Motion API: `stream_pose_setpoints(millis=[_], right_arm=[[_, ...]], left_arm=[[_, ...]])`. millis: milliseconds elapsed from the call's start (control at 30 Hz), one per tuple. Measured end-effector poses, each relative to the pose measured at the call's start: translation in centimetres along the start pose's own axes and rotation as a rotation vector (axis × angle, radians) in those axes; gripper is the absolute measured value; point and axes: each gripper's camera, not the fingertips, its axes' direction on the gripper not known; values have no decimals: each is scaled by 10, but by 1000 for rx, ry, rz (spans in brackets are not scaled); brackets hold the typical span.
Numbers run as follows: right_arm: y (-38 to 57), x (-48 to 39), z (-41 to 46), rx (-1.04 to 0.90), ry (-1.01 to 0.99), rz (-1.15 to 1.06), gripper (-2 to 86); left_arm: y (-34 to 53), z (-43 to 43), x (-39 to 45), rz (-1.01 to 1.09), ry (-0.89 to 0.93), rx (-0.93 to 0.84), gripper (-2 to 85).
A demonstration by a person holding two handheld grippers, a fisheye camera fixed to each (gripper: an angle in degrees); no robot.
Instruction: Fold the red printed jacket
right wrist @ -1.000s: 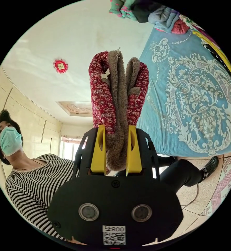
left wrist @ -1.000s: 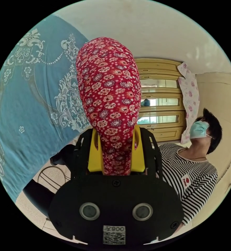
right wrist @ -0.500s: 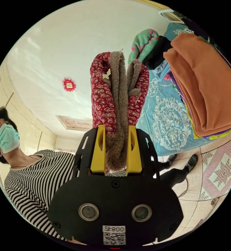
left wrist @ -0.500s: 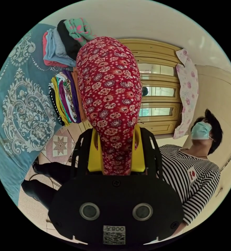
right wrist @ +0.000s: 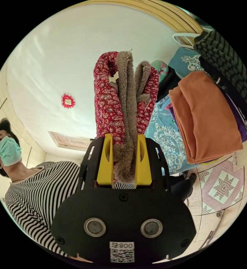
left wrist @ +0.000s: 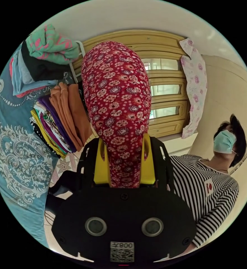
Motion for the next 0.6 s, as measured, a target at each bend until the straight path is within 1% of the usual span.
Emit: stream_pose_setpoints(millis=[133,300,367,400,567,600], right_arm=[[-49,-14,-15,-2,42,-26,126],[-127,-16,-44,-25,74,-76,125],[-176,-9,-63,-50,81,-108,125],[-190,-6,-68,-57,81,-116,125],[-334,22,-105,-133,60,-198,123],[-350,23,-109,-141,68,-213,123]], left_arm=[[-81,14,11,16,-31,-13,180],[-182,45,17,44,-59,12,180],[-237,65,15,59,-80,41,180],[-252,70,15,62,-86,50,180],[-385,111,9,73,-143,160,180],[-400,114,7,73,-145,170,180]])
